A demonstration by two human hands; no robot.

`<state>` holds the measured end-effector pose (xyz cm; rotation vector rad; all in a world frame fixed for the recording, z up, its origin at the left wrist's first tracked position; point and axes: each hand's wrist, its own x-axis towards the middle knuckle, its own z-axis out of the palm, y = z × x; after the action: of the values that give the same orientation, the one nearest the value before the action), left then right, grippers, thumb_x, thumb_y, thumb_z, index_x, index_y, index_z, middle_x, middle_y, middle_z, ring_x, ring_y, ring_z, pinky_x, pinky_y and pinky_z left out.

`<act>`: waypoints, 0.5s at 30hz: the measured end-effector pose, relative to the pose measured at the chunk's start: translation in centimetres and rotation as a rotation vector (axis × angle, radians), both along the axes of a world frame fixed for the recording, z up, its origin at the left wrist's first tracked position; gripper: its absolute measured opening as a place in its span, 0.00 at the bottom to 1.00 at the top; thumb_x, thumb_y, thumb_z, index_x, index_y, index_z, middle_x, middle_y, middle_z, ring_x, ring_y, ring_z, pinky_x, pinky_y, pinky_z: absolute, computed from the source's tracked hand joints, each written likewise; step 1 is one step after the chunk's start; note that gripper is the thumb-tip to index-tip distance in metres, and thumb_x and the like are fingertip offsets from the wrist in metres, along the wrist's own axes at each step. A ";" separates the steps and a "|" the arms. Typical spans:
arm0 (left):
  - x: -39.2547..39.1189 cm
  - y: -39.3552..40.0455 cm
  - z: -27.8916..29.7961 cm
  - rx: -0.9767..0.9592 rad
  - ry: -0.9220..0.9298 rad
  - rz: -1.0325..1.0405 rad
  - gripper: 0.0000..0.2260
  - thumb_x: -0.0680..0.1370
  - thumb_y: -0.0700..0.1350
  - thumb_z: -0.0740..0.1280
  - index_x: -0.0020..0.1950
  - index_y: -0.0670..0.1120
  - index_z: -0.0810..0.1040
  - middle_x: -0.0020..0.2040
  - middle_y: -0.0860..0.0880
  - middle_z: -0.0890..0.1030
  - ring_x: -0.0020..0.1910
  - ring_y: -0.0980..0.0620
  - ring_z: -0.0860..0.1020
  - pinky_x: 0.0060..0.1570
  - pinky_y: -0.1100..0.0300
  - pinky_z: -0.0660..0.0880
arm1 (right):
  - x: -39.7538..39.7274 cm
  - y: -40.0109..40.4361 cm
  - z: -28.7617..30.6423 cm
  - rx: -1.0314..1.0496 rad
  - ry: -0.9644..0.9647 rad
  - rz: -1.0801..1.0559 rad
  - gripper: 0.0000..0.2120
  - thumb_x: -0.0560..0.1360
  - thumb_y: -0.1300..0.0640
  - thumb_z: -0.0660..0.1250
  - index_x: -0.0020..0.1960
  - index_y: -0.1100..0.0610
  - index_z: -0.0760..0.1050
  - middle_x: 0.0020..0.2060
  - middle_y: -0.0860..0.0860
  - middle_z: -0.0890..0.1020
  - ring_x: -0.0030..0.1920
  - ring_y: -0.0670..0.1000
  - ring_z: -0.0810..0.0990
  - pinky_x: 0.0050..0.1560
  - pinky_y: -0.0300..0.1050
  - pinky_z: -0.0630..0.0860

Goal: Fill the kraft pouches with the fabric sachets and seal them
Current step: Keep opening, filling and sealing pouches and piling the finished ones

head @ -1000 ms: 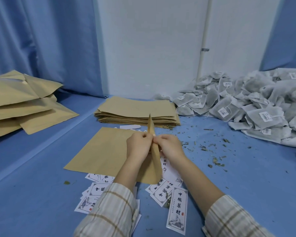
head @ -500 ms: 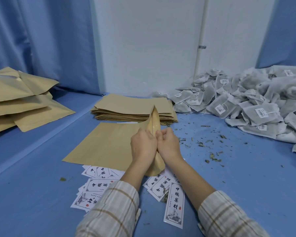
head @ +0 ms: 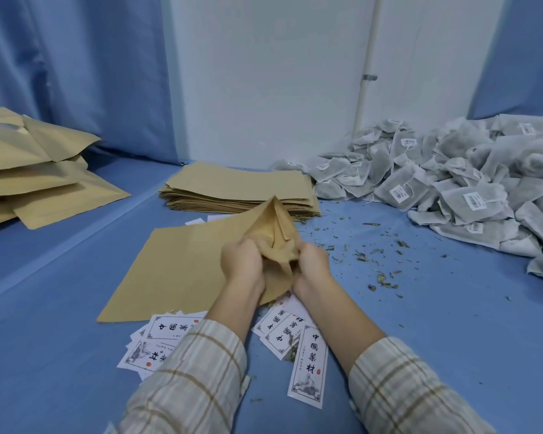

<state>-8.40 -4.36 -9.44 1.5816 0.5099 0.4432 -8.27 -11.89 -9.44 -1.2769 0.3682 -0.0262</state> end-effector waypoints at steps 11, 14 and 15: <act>-1.3 0.5 4.4 0.758 -0.081 -0.145 0.12 0.77 0.42 0.58 0.40 0.37 0.77 0.41 0.38 0.80 0.45 0.39 0.76 0.37 0.57 0.63 | 0.2 -2.3 2.7 -1.116 -0.601 0.179 0.11 0.73 0.61 0.60 0.43 0.47 0.77 0.27 0.44 0.71 0.34 0.45 0.71 0.34 0.39 0.66; -1.5 0.9 5.8 0.859 -0.071 -0.115 0.10 0.77 0.42 0.58 0.37 0.39 0.72 0.42 0.37 0.80 0.41 0.39 0.74 0.36 0.57 0.63 | 0.0 -2.9 4.0 -1.485 -0.454 0.245 0.14 0.73 0.59 0.59 0.46 0.44 0.80 0.33 0.45 0.70 0.39 0.50 0.71 0.34 0.40 0.64; -1.6 0.8 6.0 0.884 -0.056 -0.126 0.10 0.77 0.41 0.58 0.37 0.41 0.71 0.43 0.37 0.79 0.42 0.39 0.74 0.36 0.57 0.63 | 0.0 -2.8 4.0 -1.645 -0.439 0.210 0.13 0.73 0.58 0.60 0.47 0.45 0.80 0.36 0.47 0.69 0.40 0.52 0.70 0.36 0.40 0.62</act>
<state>-10.05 -3.54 -3.45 2.4200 0.1553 0.6640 -8.28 -14.68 -5.40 -2.8412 -0.3047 -0.5072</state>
